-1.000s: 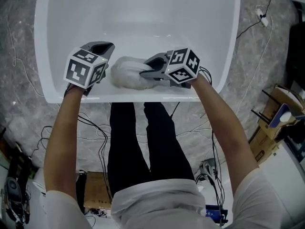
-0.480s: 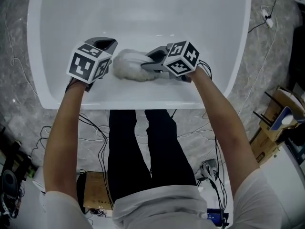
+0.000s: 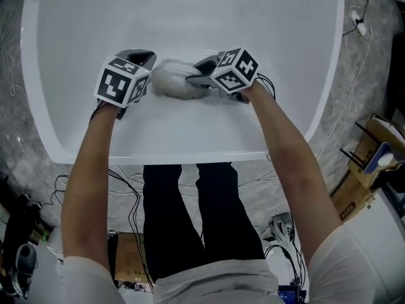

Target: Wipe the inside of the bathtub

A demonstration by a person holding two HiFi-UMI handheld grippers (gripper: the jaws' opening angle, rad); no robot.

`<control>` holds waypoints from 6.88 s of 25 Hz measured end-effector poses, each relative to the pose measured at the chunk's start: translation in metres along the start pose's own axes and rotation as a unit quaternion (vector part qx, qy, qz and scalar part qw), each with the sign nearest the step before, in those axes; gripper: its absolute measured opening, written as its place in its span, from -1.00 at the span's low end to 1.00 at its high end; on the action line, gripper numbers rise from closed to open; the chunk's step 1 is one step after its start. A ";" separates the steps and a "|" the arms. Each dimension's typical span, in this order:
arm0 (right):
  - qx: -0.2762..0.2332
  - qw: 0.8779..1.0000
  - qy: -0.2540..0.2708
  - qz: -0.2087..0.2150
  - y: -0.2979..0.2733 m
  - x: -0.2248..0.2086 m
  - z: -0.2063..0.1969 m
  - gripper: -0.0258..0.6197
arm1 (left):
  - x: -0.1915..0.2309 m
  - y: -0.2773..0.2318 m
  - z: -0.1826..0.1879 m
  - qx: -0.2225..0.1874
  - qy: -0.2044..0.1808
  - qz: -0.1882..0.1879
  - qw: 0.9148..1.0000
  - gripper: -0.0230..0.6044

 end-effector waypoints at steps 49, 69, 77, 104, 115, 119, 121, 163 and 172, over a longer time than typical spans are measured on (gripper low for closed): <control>0.122 0.987 0.050 -0.089 -0.014 -0.133 -0.019 -0.61 | 0.010 -0.059 0.002 -0.023 -0.077 -0.103 0.991 -0.89; 0.243 0.954 0.136 -0.106 0.030 -0.142 -0.045 -0.61 | -0.034 -0.086 0.017 -0.019 -0.097 -0.129 0.987 -0.89; 0.290 0.939 0.153 -0.100 0.038 -0.135 -0.045 -0.61 | -0.041 -0.085 0.022 -0.008 -0.094 -0.132 0.987 -0.89; 0.268 0.949 0.161 -0.040 0.071 -0.038 -0.013 -0.61 | -0.074 -0.025 0.036 -0.003 -0.086 -0.136 0.987 -0.89; 0.248 0.953 0.173 -0.004 0.077 0.012 0.003 -0.61 | -0.085 -0.003 0.040 -0.002 -0.083 -0.121 0.989 -0.89; 0.244 0.953 0.181 0.001 0.084 0.027 0.004 -0.61 | -0.092 0.004 0.040 -0.004 -0.077 -0.114 0.990 -0.89; 0.240 0.953 0.186 0.005 0.088 0.037 0.005 -0.61 | -0.096 0.008 0.041 -0.007 -0.074 -0.110 0.991 -0.89; 0.277 0.940 0.195 0.049 0.198 0.134 -0.012 -0.61 | -0.147 0.009 0.063 -0.029 -0.117 -0.156 0.980 -0.89; 0.409 0.884 0.211 0.077 0.197 0.118 -0.022 -0.61 | -0.161 0.004 0.067 -0.043 -0.087 -0.138 0.986 -0.89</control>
Point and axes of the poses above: the fingertips, and each gripper's own axes: y backward along the fingers, x to its left, z out of its top, the point moved 10 cm from there along y, backward along the fingers, and after that the axes turned 7 degrees about -x, right-handed, at the moved point
